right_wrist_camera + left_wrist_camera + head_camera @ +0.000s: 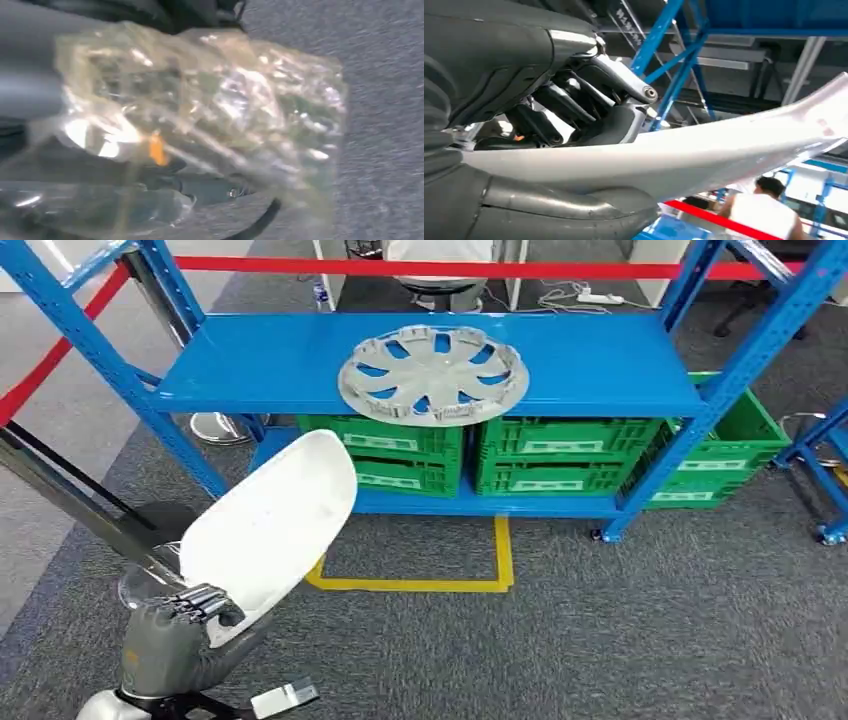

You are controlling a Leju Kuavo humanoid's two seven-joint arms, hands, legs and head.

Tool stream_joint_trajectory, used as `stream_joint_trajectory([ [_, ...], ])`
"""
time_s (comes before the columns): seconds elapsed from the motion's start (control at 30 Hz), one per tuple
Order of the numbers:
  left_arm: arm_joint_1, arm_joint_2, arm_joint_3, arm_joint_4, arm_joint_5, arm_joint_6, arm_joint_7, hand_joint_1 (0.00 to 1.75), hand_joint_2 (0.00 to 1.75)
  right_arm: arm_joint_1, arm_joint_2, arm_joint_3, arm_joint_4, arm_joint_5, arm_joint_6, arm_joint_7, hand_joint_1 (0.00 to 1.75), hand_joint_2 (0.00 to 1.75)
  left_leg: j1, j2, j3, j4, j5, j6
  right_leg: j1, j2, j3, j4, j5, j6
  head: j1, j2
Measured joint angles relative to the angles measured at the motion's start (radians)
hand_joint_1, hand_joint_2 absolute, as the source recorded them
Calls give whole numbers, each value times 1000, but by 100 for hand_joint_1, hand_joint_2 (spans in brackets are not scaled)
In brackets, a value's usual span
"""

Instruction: Take the parts from the cabinet and place them on the table.

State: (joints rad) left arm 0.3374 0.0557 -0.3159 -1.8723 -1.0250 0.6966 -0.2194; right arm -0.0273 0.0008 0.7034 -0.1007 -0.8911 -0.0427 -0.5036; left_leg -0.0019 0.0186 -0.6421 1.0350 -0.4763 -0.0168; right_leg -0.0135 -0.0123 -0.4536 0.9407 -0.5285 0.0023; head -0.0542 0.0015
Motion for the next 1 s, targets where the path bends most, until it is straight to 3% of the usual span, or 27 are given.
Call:
stream_joint_trajectory([
  [0.07, 0, 0, -1, 0, 0, 0, 5, 175, 175, 0, 0, 4, 0, -6, -1, 0, 0, 0, 4, -6, -37, 157, -113, -7, 2, 3, -30, 10, 14, -8, -3, 0],
  [0.1, 0, 1, -1, 0, 0, 0, 8, 175, 175, 0, 0, 5, 0, -9, -3, 0, 0, 0, 5, -6, -49, 226, -142, -9, 3, 5, -45, 17, 22, -9, -3, 0],
  [0.13, 1, 2, -1, 1, 0, 0, 11, 175, 175, 0, 0, 6, 1, -13, -3, 0, 0, 0, 6, -7, -47, 263, -142, -9, 4, 7, -61, 22, 28, -9, -3, 0],
  [0.17, 1, 2, -1, 1, 0, 0, 12, 175, 175, 0, 0, 7, 1, -14, -3, 0, 0, 0, 6, -7, -26, 259, -115, -7, 4, 11, -78, 30, 36, -8, -3, 0],
  [0.23, 0, 2, -1, 1, 0, 0, 12, 175, 175, 0, 0, 11, 1, -16, -3, 0, 0, 0, 5, -13, 64, 144, -42, 3, 5, 23, -108, 44, 48, -6, -4, 0],
  [0.27, 0, 2, -1, 1, 0, 0, 12, 175, 175, -2, 0, 13, 1, -16, -3, 0, 0, 0, 5, -37, 125, 56, -29, 13, 4, 31, -118, 50, 54, -3, -3, 0],
  [0.3, 0, 2, -1, 1, 0, 0, 12, 175, 175, -5, 3, 13, 1, -16, -3, 0, 0, 0, 4, -74, 170, -16, -48, 25, 7, 36, -129, 54, 59, 1, -3, 0],
  [0.33, 1, 2, -1, 1, 0, 0, 12, 175, 175, -6, 3, 13, 1, -18, -3, 0, 0, 0, 7, -73, 190, -59, -57, 24, 6, 43, -134, 57, 70, 7, -2, 0],
  [0.4, 0, 2, -1, 1, 1, 0, 12, 175, 175, -5, 3, 14, 2, -19, -4, -1, 0, 0, 1, -67, 180, -59, -53, 25, -2, 57, -150, 51, 93, 23, -3, 0],
  [0.43, 0, 2, -1, 1, 2, 0, 12, 175, 175, -1, 2, 14, 4, -19, -4, -1, 0, 0, 2, -55, 175, -66, -42, 31, 3, 67, -157, 49, 105, 33, -3, 0],
  [0.47, -3, 3, -2, 1, 7, 0, 11, 175, 175, -2, 0, 14, 6, -21, -5, -3, 0, 0, 11, -34, 169, -82, -35, 37, 1, 54, -167, 58, 81, 34, -2, 0],
  [0.5, -3, 3, -2, 1, 14, 0, 10, 175, 175, -2, 0, 15, 6, -23, -6, -2, 0, 0, 10, -29, 158, -80, -27, 46, 1, 35, -186, 84, 35, 36, 4, 0],
  [0.57, -2, 3, -2, 2, 25, 0, 8, 175, 175, -1, 0, 19, 6, -25, -7, -2, 0, 0, 9, -8, 137, -78, -14, 50, -3, 21, -225, 224, -77, 44, 8, 0],
  [0.6, -2, 3, -2, 3, 31, 0, 5, 175, 175, -4, 0, 23, 6, -26, -7, -2, 0, 0, 8, 5, 126, -78, -7, 50, -3, 20, -241, 299, -106, 50, 7, 0],
  [0.63, -2, 4, -2, 4, 32, 0, 2, 175, 175, -5, 0, 23, 6, -28, -8, -2, 0, 0, 8, 18, 115, -77, 1, 48, -3, 20, -247, 352, -95, 53, 8, 0],
  [0.7, -3, 5, -2, 5, 40, 0, -6, 175, 175, -3, 0, 24, 6, -32, -9, -2, 0, 0, 8, 39, 95, -73, 15, 45, -4, 17, -216, 352, -1, 57, 8, 0],
  [0.73, -3, 6, -2, 5, 40, 0, -8, 175, 175, -3, 0, 27, 6, -33, -9, -2, 0, 0, 8, 48, 84, -69, 21, 41, -5, 9, -172, 300, 43, 57, 8, 0],
  [0.77, -3, 6, -3, 5, 41, 0, -8, 175, 175, -3, -1, 29, 6, -33, -10, -2, 0, 0, 8, 56, 76, -64, 27, 36, -6, -14, -104, 206, 53, 56, 8, 0],
  [0.8, -2, 6, -2, 5, 41, 0, -8, 175, 175, -5, -1, 30, 6, -33, -10, -2, 0, 0, 3, 63, 73, -58, 29, 31, -4, -57, -34, 107, 14, 55, 8, 0],
  [0.83, -2, 7, -2, 5, 41, 0, -8, 175, 175, -7, -2, 30, 6, -33, -10, -3, 0, 0, 2, 71, 70, -52, 31, 26, 6, -66, 24, 25, -16, 51, 10, 0],
  [0.87, -2, 8, -2, 5, 42, 0, -9, 175, 175, -9, -2, 31, 6, -34, -10, -3, 0, 0, 0, 82, 68, -49, 37, 19, 3, -59, 15, 6, -31, 37, 8, 0],
  [0.93, -4, 8, -3, 5, 43, 0, -10, 175, 175, -6, -2, 32, 6, -34, -10, -3, 0, 0, 3, 102, 69, -50, 44, 8, 6, -38, 2, 12, -28, 22, 8, 0],
  [0.97, -3, 9, -3, 5, 45, 0, -13, 175, 175, -3, -2, 33, 6, -34, -13, -3, 0, 0, 5, 97, 64, -44, 39, 2, 1, -29, -2, 8, -17, 7, 9, 0],
  [1.0, -2, 10, -3, 5, 49, 0, -16, 175, 175, -3, -2, 36, 6, -34, -13, -2, 0, 0, 9, 52, 59, -24, -1, -5, 2, -23, -10, 8, -10, -1, 5, 0],
])
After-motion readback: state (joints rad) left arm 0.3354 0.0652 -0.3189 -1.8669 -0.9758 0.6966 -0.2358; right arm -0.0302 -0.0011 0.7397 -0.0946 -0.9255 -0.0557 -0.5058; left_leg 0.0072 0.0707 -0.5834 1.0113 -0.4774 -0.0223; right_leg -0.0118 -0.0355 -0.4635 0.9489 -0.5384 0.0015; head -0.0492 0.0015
